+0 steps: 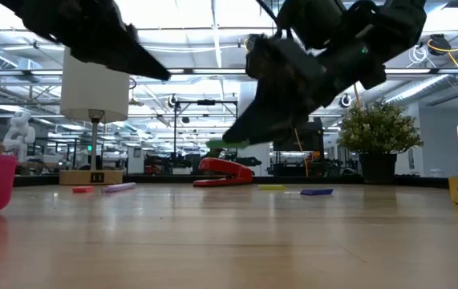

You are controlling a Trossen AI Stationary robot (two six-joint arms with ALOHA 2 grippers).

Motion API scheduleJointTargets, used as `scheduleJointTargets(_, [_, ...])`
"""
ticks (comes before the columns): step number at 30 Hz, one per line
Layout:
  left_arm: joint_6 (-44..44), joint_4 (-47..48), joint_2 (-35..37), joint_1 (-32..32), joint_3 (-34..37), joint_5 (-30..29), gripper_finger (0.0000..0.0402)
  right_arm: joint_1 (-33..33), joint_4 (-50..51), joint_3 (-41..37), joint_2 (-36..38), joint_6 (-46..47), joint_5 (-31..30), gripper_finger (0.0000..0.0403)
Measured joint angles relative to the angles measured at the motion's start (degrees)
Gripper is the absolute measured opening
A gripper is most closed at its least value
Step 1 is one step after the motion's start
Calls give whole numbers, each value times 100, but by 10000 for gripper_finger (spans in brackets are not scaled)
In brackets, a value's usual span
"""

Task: Pack school essentials
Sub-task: Put the green eraser into the red supply box

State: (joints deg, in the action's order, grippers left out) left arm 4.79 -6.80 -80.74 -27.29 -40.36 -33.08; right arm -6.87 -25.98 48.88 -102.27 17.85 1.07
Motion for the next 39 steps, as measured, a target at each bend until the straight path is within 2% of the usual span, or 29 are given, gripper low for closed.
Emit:
scheduleJointTargets(7, [-2239, -1531, -894, -309, 0, 28, 223, 4, -39, 2, 314, 409, 1021, 76])
scheduleJointTargets(11, [-2764, -1855, -1245, -506, -7, -330, 252, -10, -183, 2, 334, 721, 1305, 76])
scheduleJointTargets(15, [-3125, -2330, -1582, -491, -35, -618, 257, -115, -534, 2, 334, 850, 1410, 75])
scheduleJointTargets(22, [-3767, -2961, -1734, -436, -35, -802, 205, -264, -957, 4, 336, 997, 1418, 75])
scheduleJointTargets(33, [-4184, -3299, -1734, -248, -35, -179, 117, -262, -1121, 7, 336, 1114, 1417, 75])
scheduleJointTargets(39, [-4353, -3419, -1732, -229, -37, -101, 65, -264, -1155, 7, 336, 1127, 1418, 75])
